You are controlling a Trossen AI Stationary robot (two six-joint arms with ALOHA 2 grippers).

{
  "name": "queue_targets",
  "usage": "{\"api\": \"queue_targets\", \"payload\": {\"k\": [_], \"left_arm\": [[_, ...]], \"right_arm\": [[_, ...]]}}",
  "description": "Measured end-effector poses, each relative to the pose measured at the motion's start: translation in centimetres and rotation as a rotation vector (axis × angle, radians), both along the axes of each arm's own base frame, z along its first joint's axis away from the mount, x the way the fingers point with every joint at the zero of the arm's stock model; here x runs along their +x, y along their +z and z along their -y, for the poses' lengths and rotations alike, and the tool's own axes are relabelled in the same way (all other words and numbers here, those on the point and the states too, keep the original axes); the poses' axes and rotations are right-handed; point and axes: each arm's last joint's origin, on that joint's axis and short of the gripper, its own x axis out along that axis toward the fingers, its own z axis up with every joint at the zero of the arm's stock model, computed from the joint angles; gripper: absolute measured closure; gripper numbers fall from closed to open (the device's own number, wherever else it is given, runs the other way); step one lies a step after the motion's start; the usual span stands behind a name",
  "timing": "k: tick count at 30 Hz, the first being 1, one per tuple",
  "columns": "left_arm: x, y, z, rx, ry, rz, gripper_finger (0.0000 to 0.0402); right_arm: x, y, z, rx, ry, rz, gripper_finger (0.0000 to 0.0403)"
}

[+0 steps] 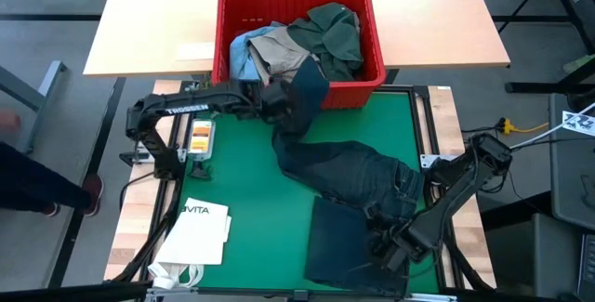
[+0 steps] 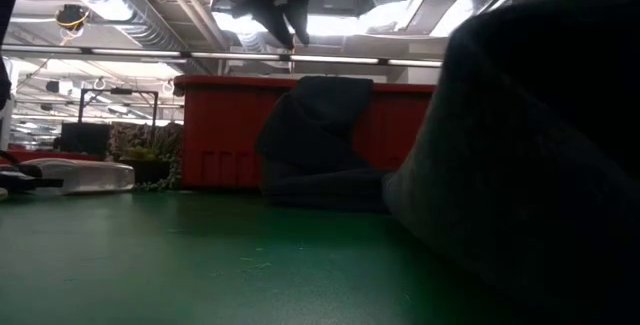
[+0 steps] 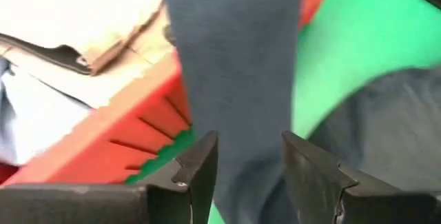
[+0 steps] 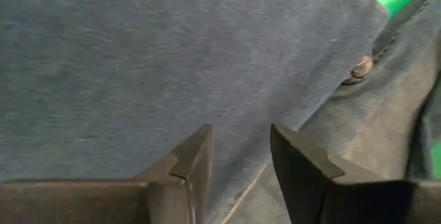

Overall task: Fold Laundry from Bin
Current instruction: Fold the dark blue pants

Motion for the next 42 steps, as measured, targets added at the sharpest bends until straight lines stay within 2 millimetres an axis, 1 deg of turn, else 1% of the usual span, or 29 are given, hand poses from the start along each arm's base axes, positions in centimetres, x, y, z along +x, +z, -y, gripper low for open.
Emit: {"api": "queue_targets", "payload": {"k": [2,6,9,14,17,21,25,27,29,34,35,38,42], "left_arm": [[-0.3,-0.1,-1.0,-0.003,0.031,-0.003,0.0250],[0.0,-1.2,-2.6,-0.029,0.091,-0.015,0.0250],[0.6,-2.2,-3.3,-0.055,0.089,-0.005,0.0250],[1.3,-4.2,-4.1,-0.047,0.099,-0.073,0.0250],[1.4,-4.6,-4.7,-0.032,0.105,-0.074,0.0250],[1.4,-5.0,-5.2,-0.024,0.075,-0.082,0.0250],[1.4,-5.0,-5.3,-0.062,-0.036,-0.104,0.0255],[1.5,-5.1,-5.1,-0.071,-0.090,-0.117,0.0268],[1.6,-5.0,-4.9,-0.059,-0.113,-0.124,0.0291],[2.0,-4.8,-4.2,-0.027,-0.156,-0.127,0.0379],[1.9,-4.7,-4.0,-0.018,-0.158,-0.128,0.0390],[1.4,-3.8,-3.5,0.025,-0.154,-0.136,0.0395],[0.4,-1.7,-2.2,0.094,-0.146,-0.098,0.0398]], "right_arm": [[0.4,0.0,0.4,-0.008,0.006,-0.004,0.0256],[0.9,0.0,1.0,-0.018,0.008,-0.009,0.0256],[1.0,0.0,1.1,-0.024,0.021,-0.012,0.0256],[1.0,0.0,1.0,-0.026,0.030,-0.012,0.0256],[1.0,0.0,1.0,-0.024,0.030,-0.012,0.0256],[1.0,0.0,1.0,-0.025,0.030,-0.013,0.0256],[1.0,0.0,1.1,-0.043,0.027,0.004,0.0256],[1.0,0.0,1.1,-0.050,0.027,0.010,0.0256],[1.0,0.0,1.1,-0.050,0.026,0.010,0.0256],[1.1,0.0,1.1,-0.063,0.024,0.022,0.0256],[1.1,0.0,1.1,-0.063,0.023,0.022,0.0256],[1.1,0.0,1.1,-0.064,0.023,0.022,0.0256],[1.1,0.1,1.1,-0.067,0.020,0.026,0.0256]]}}
